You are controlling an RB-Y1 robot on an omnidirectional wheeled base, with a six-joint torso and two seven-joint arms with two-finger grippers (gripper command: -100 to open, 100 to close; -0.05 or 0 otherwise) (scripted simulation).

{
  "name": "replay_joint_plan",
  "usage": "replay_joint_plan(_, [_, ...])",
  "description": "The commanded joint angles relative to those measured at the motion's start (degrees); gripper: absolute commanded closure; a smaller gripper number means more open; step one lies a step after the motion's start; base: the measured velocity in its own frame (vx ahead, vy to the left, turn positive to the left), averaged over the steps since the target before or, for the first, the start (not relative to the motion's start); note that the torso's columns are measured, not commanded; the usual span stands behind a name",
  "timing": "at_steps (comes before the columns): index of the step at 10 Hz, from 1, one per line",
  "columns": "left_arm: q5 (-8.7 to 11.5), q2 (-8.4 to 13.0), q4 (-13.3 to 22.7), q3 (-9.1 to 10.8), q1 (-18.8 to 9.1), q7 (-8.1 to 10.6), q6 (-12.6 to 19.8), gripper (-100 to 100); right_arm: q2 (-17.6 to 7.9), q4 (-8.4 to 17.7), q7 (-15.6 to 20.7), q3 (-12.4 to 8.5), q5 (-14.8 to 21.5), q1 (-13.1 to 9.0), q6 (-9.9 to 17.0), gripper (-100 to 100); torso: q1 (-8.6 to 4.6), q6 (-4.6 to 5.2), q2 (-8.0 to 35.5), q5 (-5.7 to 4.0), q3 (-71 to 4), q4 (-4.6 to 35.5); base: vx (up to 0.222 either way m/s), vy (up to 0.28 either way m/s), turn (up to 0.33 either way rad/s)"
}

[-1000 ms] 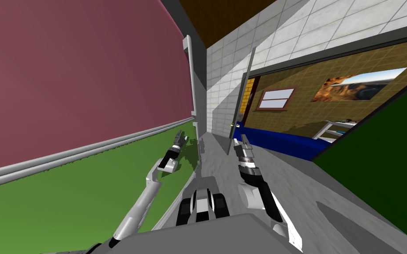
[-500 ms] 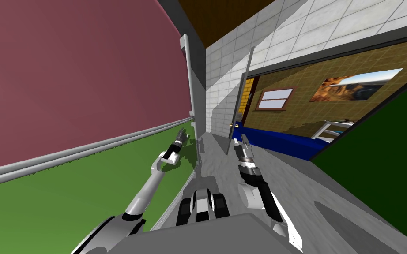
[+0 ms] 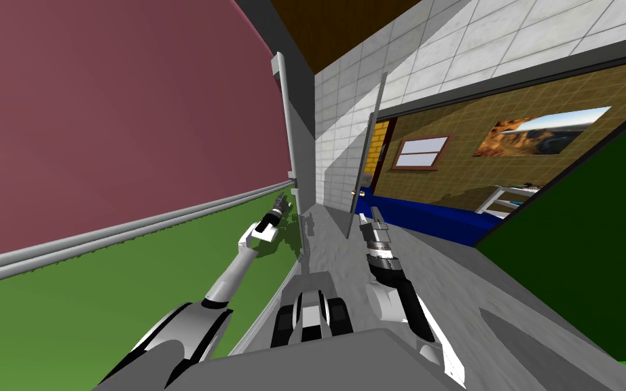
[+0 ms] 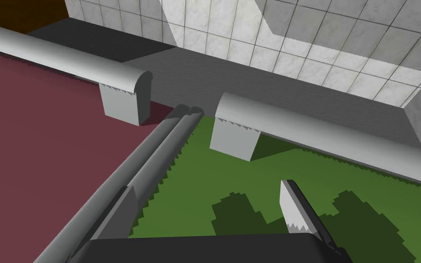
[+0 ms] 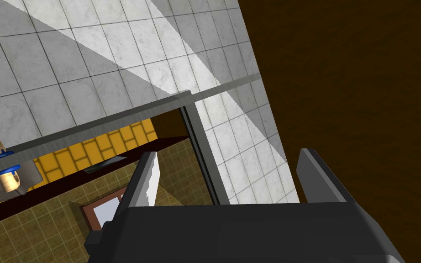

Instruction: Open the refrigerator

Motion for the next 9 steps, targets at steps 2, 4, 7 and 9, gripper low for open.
replay_joint_plan(2, [0.3,1.3,5.6,0.02,-6.4,3.34,4.2,-100,0.0,0.0,0.0,0.0,0.0,0.0,0.0,0,0.00,0.00,0.0,0.00,0.0,0.0,-0.002,-0.050,-0.015])
replay_joint_plan(4, [0.6,2.1,8.0,0.11,-9.6,4.80,6.0,-100,0.0,0.0,0.0,0.0,0.0,0.0,0.0,0,0.01,0.00,0.0,0.00,0.0,0.0,0.004,-0.049,-0.012])
replay_joint_plan(7, [0.9,2.9,10.8,0.24,-13.9,6.16,7.7,-100,0.0,0.0,0.0,0.0,0.0,0.0,0.0,0,-0.02,0.01,0.0,0.00,0.0,0.0,-0.003,-0.045,-0.013])
replay_joint_plan(9, [1.2,3.6,13.2,0.43,-16.8,7.42,9.4,-100,0.0,0.0,0.0,0.0,0.0,0.0,0.0,0,-0.05,0.01,0.0,-0.01,0.0,0.0,0.002,-0.055,-0.013])
